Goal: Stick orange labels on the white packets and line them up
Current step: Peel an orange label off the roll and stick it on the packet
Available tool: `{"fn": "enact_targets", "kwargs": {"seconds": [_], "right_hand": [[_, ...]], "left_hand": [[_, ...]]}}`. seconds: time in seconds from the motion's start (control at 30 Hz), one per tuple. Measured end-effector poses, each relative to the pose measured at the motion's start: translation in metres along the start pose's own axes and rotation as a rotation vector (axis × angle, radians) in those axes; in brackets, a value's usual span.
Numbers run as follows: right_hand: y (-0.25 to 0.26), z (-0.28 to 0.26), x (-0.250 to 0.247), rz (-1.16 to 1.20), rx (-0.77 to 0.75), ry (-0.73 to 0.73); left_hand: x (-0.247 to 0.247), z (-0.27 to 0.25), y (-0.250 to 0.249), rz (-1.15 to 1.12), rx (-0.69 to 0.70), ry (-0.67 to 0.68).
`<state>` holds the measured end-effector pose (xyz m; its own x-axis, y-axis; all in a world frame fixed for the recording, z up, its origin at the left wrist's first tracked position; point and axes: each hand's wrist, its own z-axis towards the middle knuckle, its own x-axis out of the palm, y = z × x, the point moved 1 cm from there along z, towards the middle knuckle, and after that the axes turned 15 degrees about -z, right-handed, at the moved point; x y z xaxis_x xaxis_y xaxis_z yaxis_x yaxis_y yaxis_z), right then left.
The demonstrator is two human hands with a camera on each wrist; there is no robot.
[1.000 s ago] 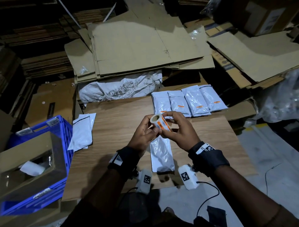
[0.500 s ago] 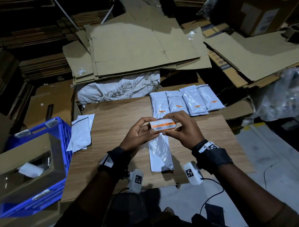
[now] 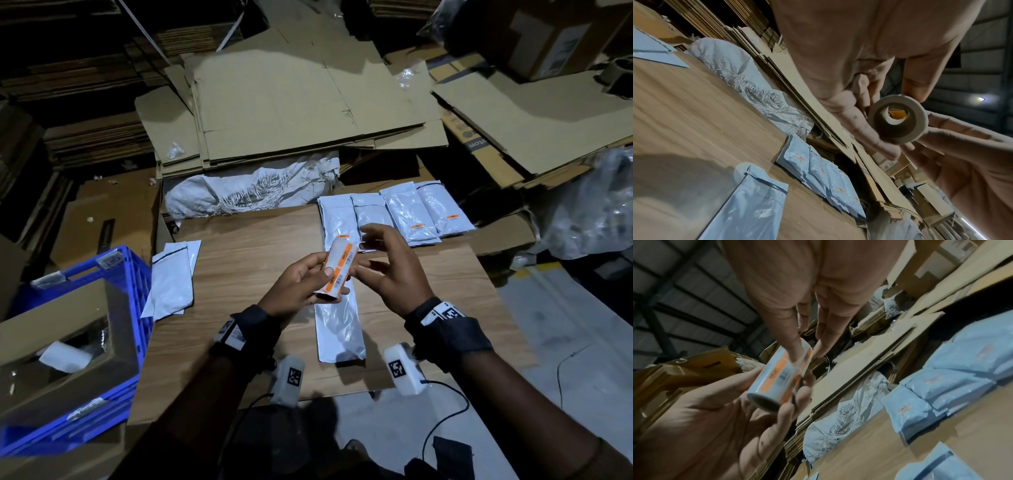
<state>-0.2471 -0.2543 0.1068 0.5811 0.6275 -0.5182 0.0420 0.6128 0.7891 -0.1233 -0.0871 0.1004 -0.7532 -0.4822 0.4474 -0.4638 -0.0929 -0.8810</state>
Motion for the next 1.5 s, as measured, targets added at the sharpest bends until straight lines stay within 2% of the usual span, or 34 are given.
{"fn": "enact_targets", "kwargs": {"seconds": [0.17,0.53,0.7,1.03,1.23,1.5], "right_hand": [[-0.001,-0.009,0.010,0.134,0.123,-0.060],[0.009,-0.015,0.014,-0.229,-0.039,-0.156],[0.011,-0.017,0.017,-0.246,-0.046,-0.153],[0.011,-0.015,0.020,-0.318,-0.096,-0.174],[0.007,-0.012,0.021,-0.377,-0.061,-0.200],[0.009,-0.017,0.016,-0.190,-0.058,-0.119]], "left_hand": [[0.006,0.002,0.013,-0.024,0.017,-0.065],[0.012,0.000,0.015,0.044,0.097,-0.116],[0.009,0.000,0.016,0.101,0.138,-0.129],[0.011,0.000,0.017,0.073,0.149,-0.151],[0.010,0.000,0.020,0.046,0.132,-0.146],[0.009,-0.001,0.018,-0.007,0.118,-0.161]]}}
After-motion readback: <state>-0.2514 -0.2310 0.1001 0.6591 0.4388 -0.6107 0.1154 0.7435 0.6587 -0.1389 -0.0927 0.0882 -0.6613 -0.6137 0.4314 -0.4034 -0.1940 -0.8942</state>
